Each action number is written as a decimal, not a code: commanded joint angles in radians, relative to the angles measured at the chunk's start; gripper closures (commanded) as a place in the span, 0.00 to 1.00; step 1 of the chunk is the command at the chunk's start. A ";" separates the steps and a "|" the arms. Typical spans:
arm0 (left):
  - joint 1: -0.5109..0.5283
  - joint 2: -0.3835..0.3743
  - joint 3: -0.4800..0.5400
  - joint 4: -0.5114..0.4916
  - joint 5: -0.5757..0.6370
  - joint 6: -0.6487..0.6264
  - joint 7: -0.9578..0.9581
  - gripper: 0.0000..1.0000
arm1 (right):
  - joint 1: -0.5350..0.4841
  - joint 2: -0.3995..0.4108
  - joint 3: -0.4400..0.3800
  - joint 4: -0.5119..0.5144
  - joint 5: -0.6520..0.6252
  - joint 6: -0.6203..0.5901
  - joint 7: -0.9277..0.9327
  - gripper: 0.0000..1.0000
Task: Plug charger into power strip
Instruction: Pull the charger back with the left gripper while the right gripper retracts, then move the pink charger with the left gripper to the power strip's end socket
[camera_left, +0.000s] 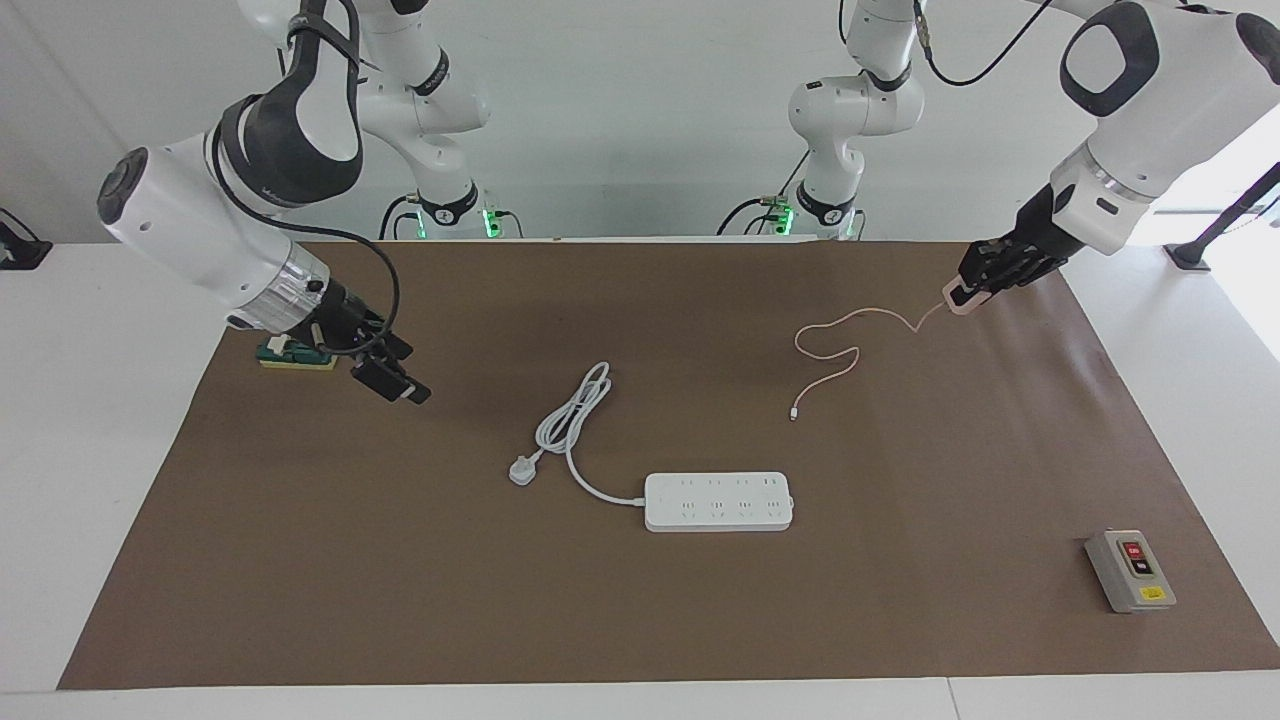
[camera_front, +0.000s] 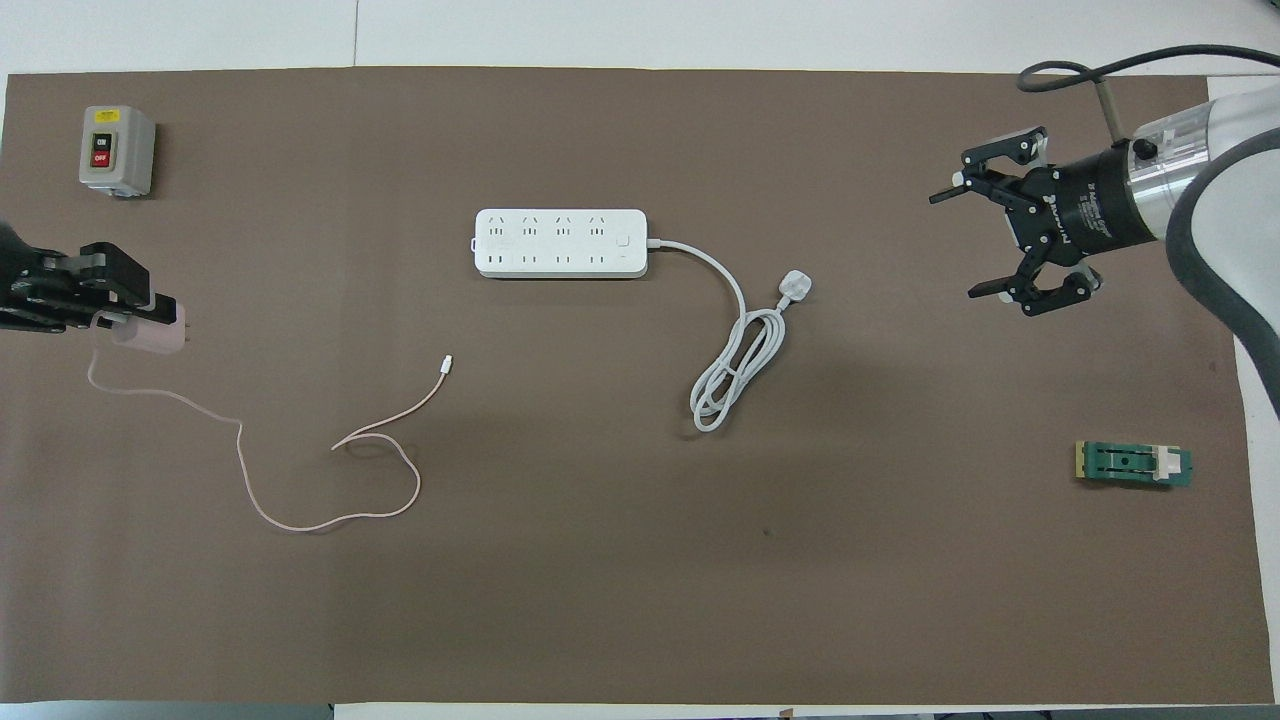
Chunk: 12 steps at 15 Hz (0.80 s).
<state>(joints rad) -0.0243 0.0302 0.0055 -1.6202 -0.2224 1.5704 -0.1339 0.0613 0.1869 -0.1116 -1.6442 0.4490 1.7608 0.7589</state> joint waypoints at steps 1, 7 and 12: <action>-0.020 -0.026 0.007 -0.046 0.031 0.106 -0.039 1.00 | -0.009 -0.023 0.007 0.000 -0.100 -0.041 -0.182 0.00; -0.167 0.003 0.005 -0.073 0.150 0.235 -0.586 1.00 | -0.037 -0.063 0.007 0.000 -0.304 -0.072 -0.551 0.00; -0.293 0.140 0.007 -0.018 0.156 0.295 -1.010 1.00 | -0.046 -0.150 0.012 -0.016 -0.409 -0.104 -0.835 0.00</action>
<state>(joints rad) -0.2558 0.0833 -0.0017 -1.6807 -0.0938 1.8308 -0.9835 0.0325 0.0900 -0.1134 -1.6430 0.0702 1.6880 0.0203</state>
